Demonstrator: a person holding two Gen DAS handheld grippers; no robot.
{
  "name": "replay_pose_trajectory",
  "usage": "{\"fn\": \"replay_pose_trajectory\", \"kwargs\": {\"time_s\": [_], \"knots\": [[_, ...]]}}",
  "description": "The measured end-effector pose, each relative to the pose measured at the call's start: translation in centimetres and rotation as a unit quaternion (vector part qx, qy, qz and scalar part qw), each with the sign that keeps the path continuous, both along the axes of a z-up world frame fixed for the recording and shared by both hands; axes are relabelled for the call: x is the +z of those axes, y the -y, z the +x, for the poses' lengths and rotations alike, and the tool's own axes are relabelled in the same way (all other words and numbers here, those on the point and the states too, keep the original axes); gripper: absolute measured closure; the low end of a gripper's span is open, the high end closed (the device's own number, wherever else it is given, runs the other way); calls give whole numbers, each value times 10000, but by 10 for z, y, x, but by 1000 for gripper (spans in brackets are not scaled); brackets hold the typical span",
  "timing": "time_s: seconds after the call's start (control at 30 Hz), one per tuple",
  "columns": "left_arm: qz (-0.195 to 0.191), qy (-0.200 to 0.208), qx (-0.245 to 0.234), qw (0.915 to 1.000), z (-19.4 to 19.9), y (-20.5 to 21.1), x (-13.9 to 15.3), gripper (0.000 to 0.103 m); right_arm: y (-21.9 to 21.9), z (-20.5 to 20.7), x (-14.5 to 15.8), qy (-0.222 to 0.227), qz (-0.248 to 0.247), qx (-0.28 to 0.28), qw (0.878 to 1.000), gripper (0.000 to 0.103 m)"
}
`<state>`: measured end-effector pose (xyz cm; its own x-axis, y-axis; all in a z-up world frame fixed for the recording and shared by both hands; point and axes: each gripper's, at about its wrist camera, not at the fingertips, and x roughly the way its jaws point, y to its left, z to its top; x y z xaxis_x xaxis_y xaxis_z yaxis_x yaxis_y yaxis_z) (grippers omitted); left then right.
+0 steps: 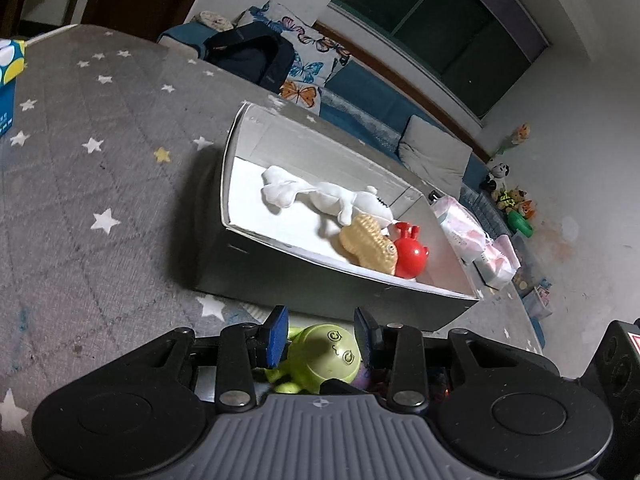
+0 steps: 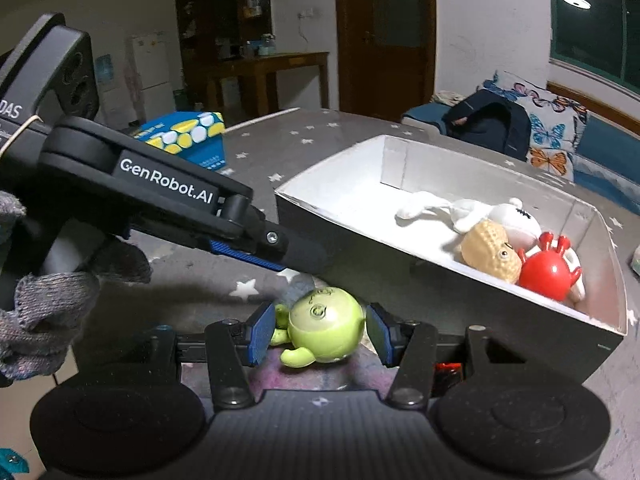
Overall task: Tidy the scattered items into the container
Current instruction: 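Move the right tool back toward the green alien toy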
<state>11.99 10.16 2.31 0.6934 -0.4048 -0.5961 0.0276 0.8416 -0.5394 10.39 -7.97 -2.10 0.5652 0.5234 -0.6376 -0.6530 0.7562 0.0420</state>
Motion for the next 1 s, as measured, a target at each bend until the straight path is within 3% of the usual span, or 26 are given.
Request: {"fn": "replay_pose_trajectory", "kwargs": {"time_s": [0.57, 1.0], "knots": [[-549, -271, 167, 9980, 8, -11, -27, 64, -4, 5, -17, -214, 130, -199, 9995, 52], [-669, -221, 227, 9973, 0, -12, -29, 64, -12, 2, -18, -158, 41, -346, 9993, 54]]}}
